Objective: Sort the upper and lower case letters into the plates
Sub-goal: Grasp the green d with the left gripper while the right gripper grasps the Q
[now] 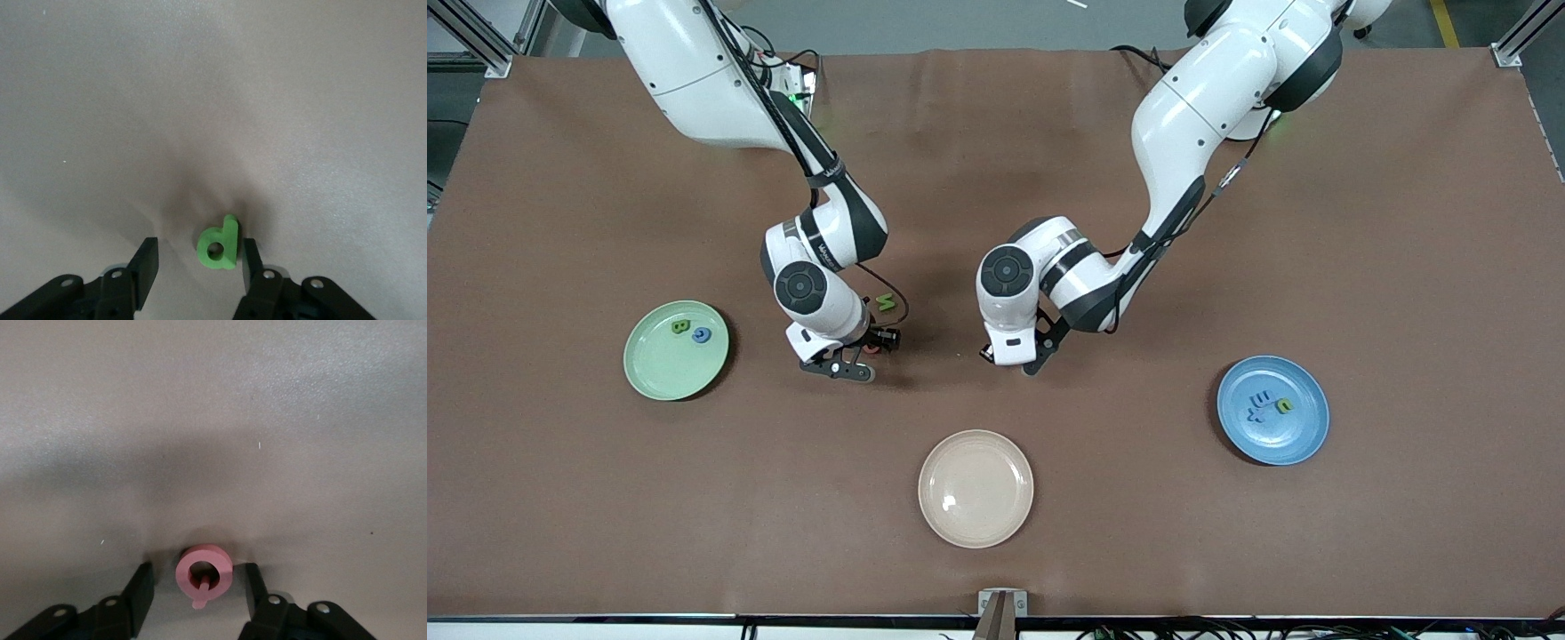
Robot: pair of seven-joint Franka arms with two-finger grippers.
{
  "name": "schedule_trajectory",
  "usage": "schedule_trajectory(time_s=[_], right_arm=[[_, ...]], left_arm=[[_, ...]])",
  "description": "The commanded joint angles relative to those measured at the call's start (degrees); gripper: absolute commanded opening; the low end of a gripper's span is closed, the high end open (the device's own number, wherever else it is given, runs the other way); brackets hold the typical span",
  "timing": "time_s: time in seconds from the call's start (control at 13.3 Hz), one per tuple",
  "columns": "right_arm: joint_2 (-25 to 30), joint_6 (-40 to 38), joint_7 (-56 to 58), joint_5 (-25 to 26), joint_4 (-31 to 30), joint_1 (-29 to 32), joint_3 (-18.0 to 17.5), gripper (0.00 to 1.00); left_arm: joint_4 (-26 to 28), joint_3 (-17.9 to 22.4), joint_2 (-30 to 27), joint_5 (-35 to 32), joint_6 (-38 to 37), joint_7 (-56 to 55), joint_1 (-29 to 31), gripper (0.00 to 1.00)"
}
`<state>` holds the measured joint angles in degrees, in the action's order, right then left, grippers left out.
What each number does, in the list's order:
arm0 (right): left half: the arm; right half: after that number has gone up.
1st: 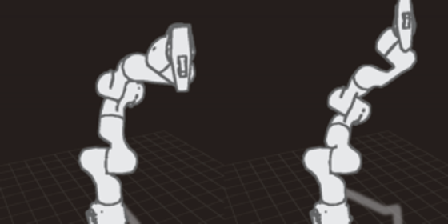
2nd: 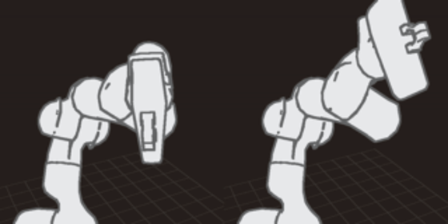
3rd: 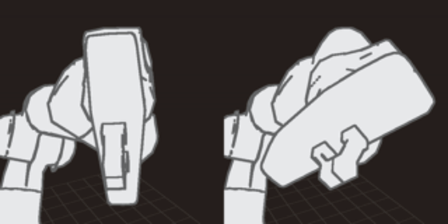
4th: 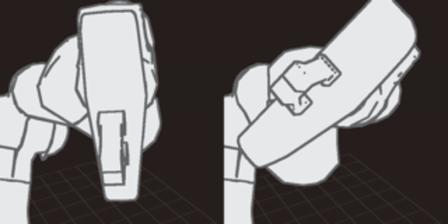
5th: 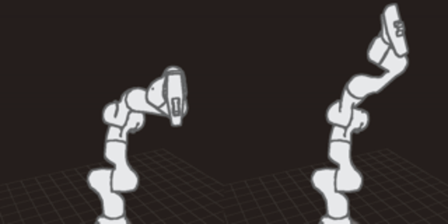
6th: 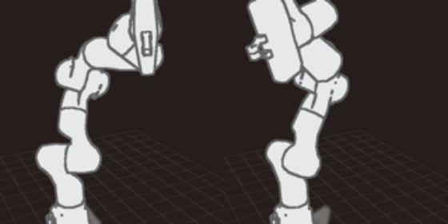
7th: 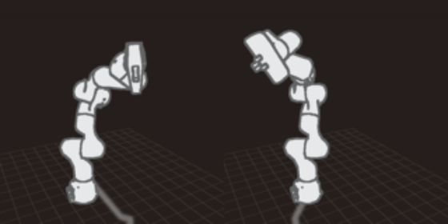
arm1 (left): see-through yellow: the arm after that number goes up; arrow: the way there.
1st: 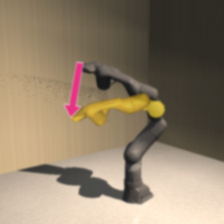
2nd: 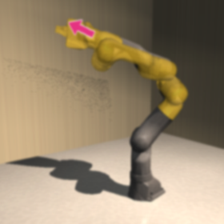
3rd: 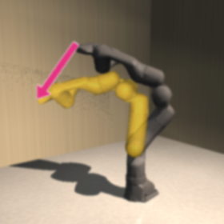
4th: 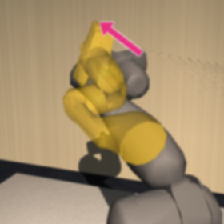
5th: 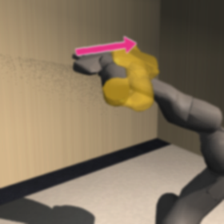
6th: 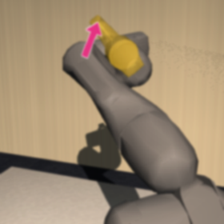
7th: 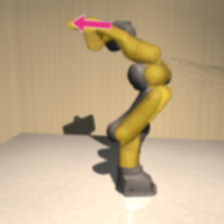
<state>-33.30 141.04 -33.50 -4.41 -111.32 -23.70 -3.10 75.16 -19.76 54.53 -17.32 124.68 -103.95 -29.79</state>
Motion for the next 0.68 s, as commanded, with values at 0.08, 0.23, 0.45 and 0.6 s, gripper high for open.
schedule_trajectory(time_s=[0.08,0.23,0.45,0.6], right_arm=[[-0.8,1.3,-0.2,-0.4,0.4,-0.6,0.5,0.42],[-1.2,2.4,-0.2,-0.3,0.4,-0.6,0.6,0.31],[-1.3,3.0,-0.3,-0.3,0.4,-0.4,0.7,0.16],[-1.2,2.3,-0.4,-0.3,0.6,0.0,0.7,0.15]], left_arm=[[-1.0,0.6,0.9,0.8,1.0,0.1,-0.5,0.55],[-1.0,0.5,1.2,0.7,1.3,0.1,-0.5,0.48],[-1.2,0.5,1.2,0.8,1.4,-0.3,-0.4,0.13],[-1.1,0.5,0.5,0.6,1.4,-0.3,0.1,0.02]])
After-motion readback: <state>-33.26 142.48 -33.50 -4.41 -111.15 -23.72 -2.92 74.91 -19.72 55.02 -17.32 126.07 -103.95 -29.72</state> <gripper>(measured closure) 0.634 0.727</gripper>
